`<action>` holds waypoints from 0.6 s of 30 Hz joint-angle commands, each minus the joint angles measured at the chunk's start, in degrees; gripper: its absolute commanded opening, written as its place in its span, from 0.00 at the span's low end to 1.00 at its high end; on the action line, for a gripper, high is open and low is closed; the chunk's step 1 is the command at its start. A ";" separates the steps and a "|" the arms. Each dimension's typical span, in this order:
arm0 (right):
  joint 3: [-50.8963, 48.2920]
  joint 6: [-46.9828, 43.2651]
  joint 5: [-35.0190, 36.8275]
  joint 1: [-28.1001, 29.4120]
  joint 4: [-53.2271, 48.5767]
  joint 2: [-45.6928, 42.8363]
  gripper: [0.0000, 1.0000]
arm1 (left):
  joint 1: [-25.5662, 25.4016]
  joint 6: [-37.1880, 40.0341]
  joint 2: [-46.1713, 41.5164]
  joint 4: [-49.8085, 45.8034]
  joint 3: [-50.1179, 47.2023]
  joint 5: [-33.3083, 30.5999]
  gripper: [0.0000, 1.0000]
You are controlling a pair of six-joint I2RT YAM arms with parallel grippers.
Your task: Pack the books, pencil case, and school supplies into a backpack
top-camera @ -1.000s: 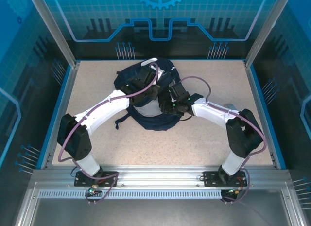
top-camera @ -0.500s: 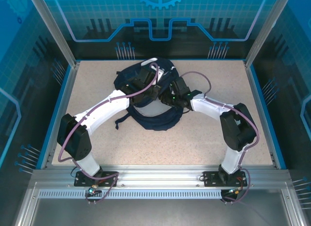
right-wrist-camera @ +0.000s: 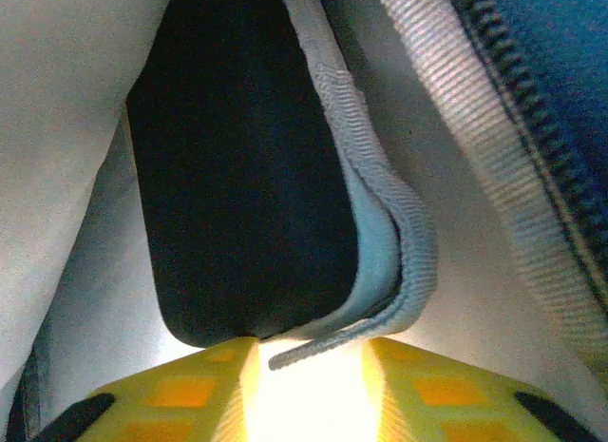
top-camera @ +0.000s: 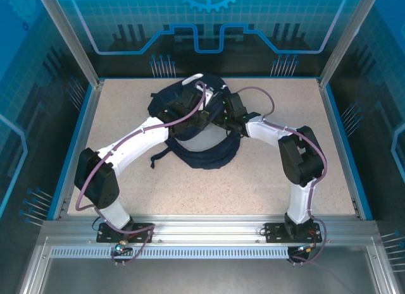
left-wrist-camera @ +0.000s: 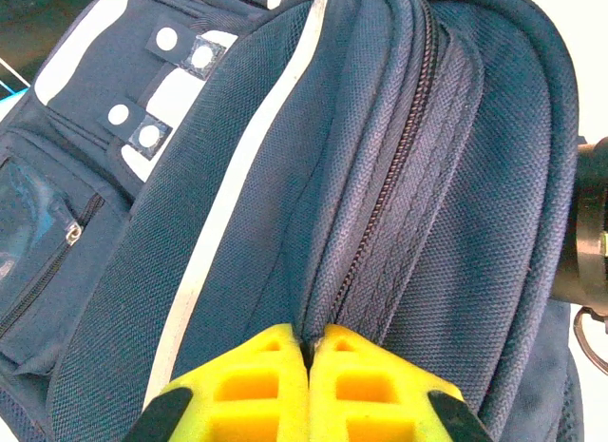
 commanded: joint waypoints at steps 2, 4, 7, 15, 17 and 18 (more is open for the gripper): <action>-4.87 1.21 -0.62 -0.86 1.73 -7.46 0.46 | -0.31 -1.75 -2.14 1.76 0.09 3.17 0.00; -10.21 1.82 0.06 -0.63 0.77 -13.04 0.53 | -0.31 -2.01 -1.56 2.09 0.22 3.97 0.00; -16.42 2.40 2.20 -0.68 -4.26 -20.27 0.58 | -0.49 -2.69 -0.17 2.56 0.93 6.10 0.00; -29.65 3.19 11.12 -0.94 -16.77 -37.63 0.69 | -4.99 -4.53 5.35 6.47 4.30 14.67 0.00; -31.71 3.56 13.25 -1.07 -19.49 -41.41 0.70 | -6.55 -5.84 7.73 7.40 6.23 16.55 0.00; -32.61 3.76 14.04 -1.25 -20.97 -43.49 0.70 | -7.47 -6.31 9.22 7.86 7.40 17.18 0.00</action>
